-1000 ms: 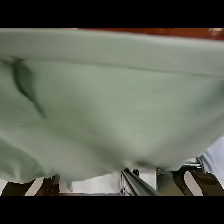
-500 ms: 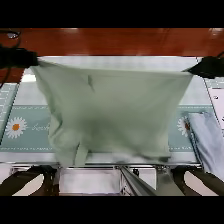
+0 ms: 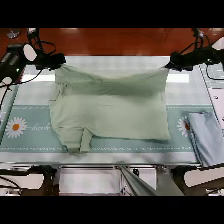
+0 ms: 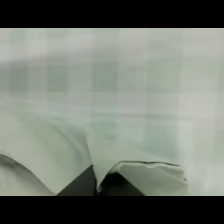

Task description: Fold the shirts.

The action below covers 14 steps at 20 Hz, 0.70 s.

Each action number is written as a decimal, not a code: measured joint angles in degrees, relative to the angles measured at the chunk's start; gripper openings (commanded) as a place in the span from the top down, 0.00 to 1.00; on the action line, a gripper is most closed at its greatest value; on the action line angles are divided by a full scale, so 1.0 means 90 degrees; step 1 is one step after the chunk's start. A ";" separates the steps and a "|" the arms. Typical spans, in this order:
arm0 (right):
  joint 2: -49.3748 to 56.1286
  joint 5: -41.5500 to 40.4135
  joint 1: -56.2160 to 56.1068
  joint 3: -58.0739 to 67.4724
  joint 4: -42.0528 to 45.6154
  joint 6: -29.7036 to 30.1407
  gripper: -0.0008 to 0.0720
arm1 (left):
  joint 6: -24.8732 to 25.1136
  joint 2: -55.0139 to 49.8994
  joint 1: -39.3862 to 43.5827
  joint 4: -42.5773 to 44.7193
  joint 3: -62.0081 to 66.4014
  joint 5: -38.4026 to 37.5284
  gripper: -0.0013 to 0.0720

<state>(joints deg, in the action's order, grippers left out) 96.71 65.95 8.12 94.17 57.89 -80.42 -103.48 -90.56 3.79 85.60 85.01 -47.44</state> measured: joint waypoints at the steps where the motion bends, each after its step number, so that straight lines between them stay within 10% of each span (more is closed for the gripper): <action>1: 0.0104 0.0080 0.0000 0.0070 -0.0034 -0.0019 0.96 | 0.0117 -0.0053 -0.0027 -0.0075 0.0056 -0.0170 0.95; 13: 0.0427 0.2144 -0.0012 -0.0136 0.0831 -0.0087 0.95 | 0.1950 -0.0610 -0.0444 -0.0410 0.0158 -0.3266 0.94; 14: 0.0432 0.2169 -0.0032 -0.0265 0.0877 -0.0097 0.78 | 0.1972 -0.0675 -0.0449 -0.0418 0.0151 -0.3405 0.73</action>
<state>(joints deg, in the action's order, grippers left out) 100.60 85.47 7.84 91.79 65.78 -81.30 -85.73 -96.64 -0.25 81.84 86.37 -78.08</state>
